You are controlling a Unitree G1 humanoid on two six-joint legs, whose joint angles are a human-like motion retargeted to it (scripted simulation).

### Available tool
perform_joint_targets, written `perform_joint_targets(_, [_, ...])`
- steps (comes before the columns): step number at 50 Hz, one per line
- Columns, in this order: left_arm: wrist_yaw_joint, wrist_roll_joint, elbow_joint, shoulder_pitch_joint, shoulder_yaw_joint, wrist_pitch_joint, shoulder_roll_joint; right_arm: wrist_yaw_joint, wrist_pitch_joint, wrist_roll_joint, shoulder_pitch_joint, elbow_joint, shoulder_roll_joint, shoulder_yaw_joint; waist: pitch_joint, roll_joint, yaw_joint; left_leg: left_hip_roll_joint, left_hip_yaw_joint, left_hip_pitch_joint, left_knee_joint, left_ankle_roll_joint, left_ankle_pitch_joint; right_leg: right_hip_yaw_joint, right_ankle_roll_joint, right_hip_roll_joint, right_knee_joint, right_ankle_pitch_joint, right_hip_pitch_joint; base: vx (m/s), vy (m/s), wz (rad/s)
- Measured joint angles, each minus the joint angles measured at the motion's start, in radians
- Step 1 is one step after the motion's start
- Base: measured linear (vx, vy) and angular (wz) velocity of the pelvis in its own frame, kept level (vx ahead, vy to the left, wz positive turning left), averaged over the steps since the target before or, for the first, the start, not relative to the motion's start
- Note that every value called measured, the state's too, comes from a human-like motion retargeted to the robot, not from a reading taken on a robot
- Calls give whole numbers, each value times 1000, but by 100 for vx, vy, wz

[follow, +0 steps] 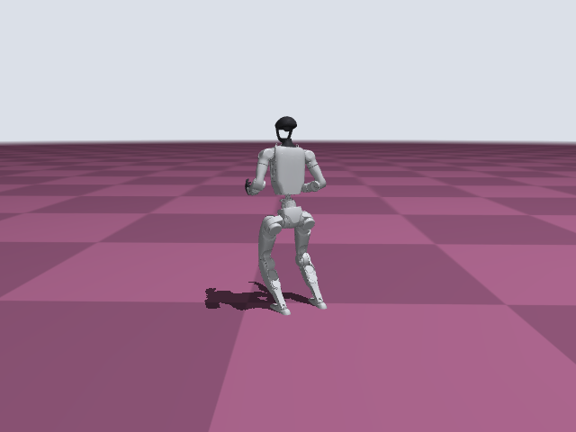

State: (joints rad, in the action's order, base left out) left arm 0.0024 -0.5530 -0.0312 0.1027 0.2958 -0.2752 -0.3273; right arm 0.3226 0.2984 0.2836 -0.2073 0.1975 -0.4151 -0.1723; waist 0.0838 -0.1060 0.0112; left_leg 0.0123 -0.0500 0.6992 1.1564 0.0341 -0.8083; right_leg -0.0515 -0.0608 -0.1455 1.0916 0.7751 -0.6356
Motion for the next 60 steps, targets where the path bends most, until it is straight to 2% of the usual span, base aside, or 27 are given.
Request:
perform_joint_targets(5, [-14,15,36,42,19,19,-43,19,-17,-61,22,9,18,-34,-7,22,-14,40,-56,27,41,23,2,-33,13,-108,195,2,-73,-10,26,-5])
perform_joint_targets(10, [-41,13,33,101,31,28,-102,19,-14,-82,46,41,40,-63,-3,80,-15,106,-92,59,64,52,24,-37,5,-153,442,-26,-78,-15,18,7])
perform_joint_targets(13, [-57,9,14,138,33,21,-134,18,0,-87,57,64,48,-70,10,120,-4,145,-102,76,50,65,56,-21,-43,-111,537,-76,-27,-21,11,20])
perform_joint_targets(17, [-68,12,-28,182,21,-2,-165,18,26,-100,66,102,48,-68,30,170,20,196,-101,83,-33,60,144,2,-134,-8,545,-161,79,-29,6,33])
perform_joint_targets(20, [-64,16,-66,207,1,-25,-165,12,42,-124,66,127,37,-62,43,204,37,245,-81,75,-147,27,261,33,-187,76,457,-211,159,-40,5,53])
perform_joint_targets(22, [-56,20,-91,217,-15,-33,-149,9,51,-151,63,134,26,-58,47,219,48,282,-49,69,-234,-17,358,59,-187,113,359,-215,205,-47,7,64])
perform_joint_targets(25, [-48,29,-130,217,-39,-41,-114,2,57,-201,61,131,6,-47,45,221,66,318,7,78,-355,-129,521,72,-123,130,193,-154,245,-55,10,62])
perform_joint_targets(27, [-54,32,-154,203,-51,-45,-84,-1,51,-220,62,118,-4,-37,33,202,75,290,-5,119,-355,-176,591,47,-50,123,110,-67,242,-60,14,53])
perform_joint_targets(30, [-74,30,-178,184,-53,-52,-34,-10,34,-220,55,83,-10,-27,1,150,95,215,-26,193,-209,-203,532,-7,41,128,52,45,216,-62,15,15])
perform_joint_targets(34, [-100,21,-183,175,-33,-51,22,-31,7,-175,15,32,-10,-15,-16,46,134,8,-55,215,171,-152,329,-57,95,194,36,84,150,-57,15,-46])
perform_joint_targets(38, [-99,-5,-200,148,-7,-40,17,-36,1,-112,-41,37,-17,10,-10,-4,122,-152,-68,56,371,-76,202,-82,102,217,-20,33,100,-45,13,-26])
perform_joint_targets(42, [-76,-61,-244,122,-4,-51,-18,-23,13,-45,-80,107,-19,35,10,-39,72,-233,-100,-163,265,-78,157,-108,72,239,-85,-73,39,-36,14,-27])
perform_joint_targets(46, [-56,-135,-293,83,-29,-76,-52,-6,21,-24,-68,178,-23,64,13,-29,-13,-178,-148,-292,-2,-84,109,-102,16,192,-50,-132,-57,-31,13,16])
perform_joint_targets(50, [-41,-154,-326,27,-65,-86,-82,-11,22,-31,-28,228,-24,92,15,34,-83,-60,-168,-315,-192,-46,49,-69,-39,74,104,-152,-161,-30,8,65])
perform_joint_targets(53, [-44,-136,-317,8,-83,-77,-82,-37,19,-40,-7,234,-15,107,26,81,-87,-1,-146,-296,-220,-23,51,-41,-64,29,202,-145,-157,-28,1,69])
perform_joint_targets(56, [-60,-140,-283,16,-86,-58,-63,-68,16,-38,2,215,-8,107,41,125,-63,46,-99,-278,-222,-16,86,-15,-82,30,216,-152,-76,-20,-4,54])
perform_joint_targets(60, [-73,-157,-222,40,-85,-27,-27,-87,9,-42,1,169,3,99,50,150,8,56,-10,-252,-147,-45,143,0,-66,99,84,-160,92,-12,-8,20])
